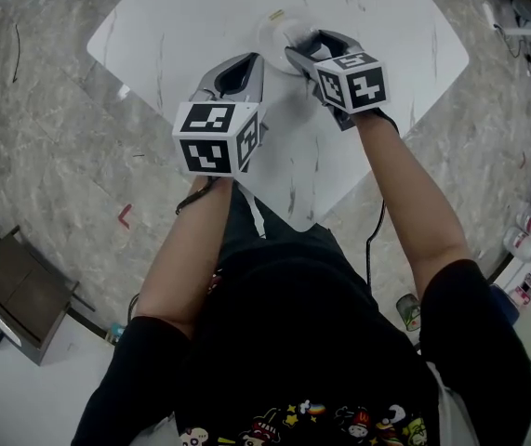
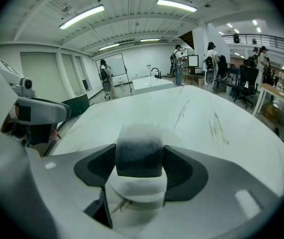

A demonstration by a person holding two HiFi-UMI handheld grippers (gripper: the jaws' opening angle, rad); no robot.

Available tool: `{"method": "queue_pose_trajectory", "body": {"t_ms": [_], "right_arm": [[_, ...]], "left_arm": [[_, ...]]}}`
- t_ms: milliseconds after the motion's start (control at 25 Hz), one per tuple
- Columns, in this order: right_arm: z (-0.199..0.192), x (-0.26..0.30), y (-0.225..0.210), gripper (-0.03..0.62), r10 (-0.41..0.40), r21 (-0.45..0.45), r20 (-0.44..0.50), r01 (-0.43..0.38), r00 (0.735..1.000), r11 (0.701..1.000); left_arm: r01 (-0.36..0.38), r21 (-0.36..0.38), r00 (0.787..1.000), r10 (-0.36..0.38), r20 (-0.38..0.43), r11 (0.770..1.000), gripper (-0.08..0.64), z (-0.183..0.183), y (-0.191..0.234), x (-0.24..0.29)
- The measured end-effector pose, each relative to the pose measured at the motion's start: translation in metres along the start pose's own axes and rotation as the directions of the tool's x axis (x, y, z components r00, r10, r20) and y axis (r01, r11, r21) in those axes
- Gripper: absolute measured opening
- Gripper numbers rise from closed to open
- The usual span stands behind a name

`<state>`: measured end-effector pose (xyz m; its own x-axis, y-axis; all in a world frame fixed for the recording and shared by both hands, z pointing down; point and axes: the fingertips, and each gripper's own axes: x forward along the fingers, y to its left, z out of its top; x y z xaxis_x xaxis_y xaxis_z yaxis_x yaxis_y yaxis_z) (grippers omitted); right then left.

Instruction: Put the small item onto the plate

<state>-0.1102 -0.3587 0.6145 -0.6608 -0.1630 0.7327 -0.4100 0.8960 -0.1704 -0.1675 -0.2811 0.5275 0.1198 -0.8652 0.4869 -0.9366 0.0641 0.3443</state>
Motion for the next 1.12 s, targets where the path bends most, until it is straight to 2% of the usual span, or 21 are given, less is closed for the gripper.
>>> {"method": "queue_pose_trajectory", "body": {"t_ms": [1120], "right_arm": [[-0.003,0.028,-0.002,0.319,-0.030,-0.092,-0.042,0.026,0.999,0.995]], "left_arm": [[-0.007,-0.034,1.000,0.006,-0.015,0.999,0.000,-0.014,0.015,0.005]]}}
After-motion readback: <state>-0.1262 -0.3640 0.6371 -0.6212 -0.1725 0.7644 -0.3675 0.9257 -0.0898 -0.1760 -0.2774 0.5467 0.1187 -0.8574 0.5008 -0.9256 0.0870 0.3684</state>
